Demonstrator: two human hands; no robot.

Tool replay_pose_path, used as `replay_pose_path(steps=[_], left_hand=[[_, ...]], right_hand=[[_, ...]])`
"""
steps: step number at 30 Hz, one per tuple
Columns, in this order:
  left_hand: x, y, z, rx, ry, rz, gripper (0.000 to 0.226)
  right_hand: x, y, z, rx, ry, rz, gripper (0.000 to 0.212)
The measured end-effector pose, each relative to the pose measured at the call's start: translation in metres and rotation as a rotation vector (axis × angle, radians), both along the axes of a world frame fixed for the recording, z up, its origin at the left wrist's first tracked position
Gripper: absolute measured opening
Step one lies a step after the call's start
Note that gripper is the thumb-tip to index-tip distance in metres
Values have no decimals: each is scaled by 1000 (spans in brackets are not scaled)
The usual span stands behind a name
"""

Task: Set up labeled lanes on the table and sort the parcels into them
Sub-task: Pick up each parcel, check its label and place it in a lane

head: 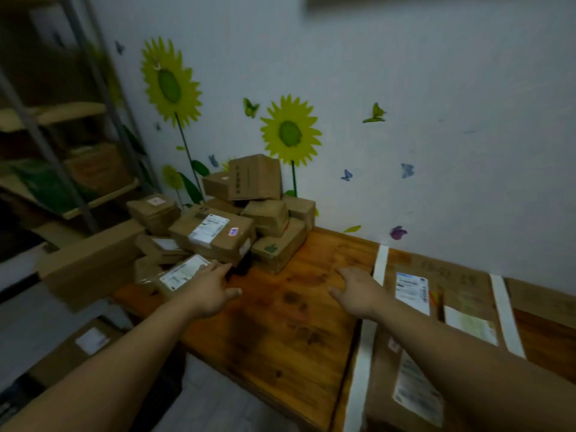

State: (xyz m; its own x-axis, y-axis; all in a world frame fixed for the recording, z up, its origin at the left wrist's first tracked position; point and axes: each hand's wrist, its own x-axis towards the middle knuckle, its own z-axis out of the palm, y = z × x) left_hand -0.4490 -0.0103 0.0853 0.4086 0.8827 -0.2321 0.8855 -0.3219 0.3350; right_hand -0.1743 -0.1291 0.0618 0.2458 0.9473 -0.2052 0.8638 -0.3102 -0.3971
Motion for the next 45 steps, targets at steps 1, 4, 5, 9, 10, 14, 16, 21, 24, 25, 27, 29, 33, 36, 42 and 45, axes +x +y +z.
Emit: replay_pose_path(steps=[1,4,5,9,10,14,16,21,24,25,27,29,33,36,42,45], left_hand=[[-4,11,0,4,-4,9,75],[-15,48,-3,12,21,52,73],[-20,61,-4,12,17,77,73],[-43,111,-4,9,32,130,68],[-48,124,-3,-1,32,138,66],[-59,168,3,-28,-83,206,56],[-60,193,3,-51,-125,220,54],[-72,275,-25,-127,-237,196,67],[-74,315,-42,-208,-378,226,61],[-75,324,-46,-278,-441,247,61],[-75,337,-52,-421,-531,290,57],[-75,345,-55,-443,-562,279,51],[-79,350,-45,-361,-721,235,63],[-80,337,-24,-339,-884,149,67],[-65,286,34,-259,-1036,-8,65],[-56,249,60,-235,-1098,-81,67]], right_hand=[[-5,17,0,3,1,8,67],[-23,71,-6,2,5,45,65],[-28,90,-8,0,16,56,65],[-57,154,-15,-27,118,79,65],[-64,167,-16,-32,138,80,64],[-90,203,-19,-34,230,34,57],[-102,223,-22,-34,240,11,53],[-139,274,-35,-12,367,-168,57],[-158,297,-42,-15,436,-281,60],[-162,302,-44,4,457,-336,57],[-169,309,-48,68,509,-459,53],[-174,311,-47,125,587,-549,53],[-175,302,-29,293,647,-629,64],[-173,290,0,500,625,-623,52],[-166,240,62,775,566,-584,46],[-159,198,84,859,499,-570,44]])
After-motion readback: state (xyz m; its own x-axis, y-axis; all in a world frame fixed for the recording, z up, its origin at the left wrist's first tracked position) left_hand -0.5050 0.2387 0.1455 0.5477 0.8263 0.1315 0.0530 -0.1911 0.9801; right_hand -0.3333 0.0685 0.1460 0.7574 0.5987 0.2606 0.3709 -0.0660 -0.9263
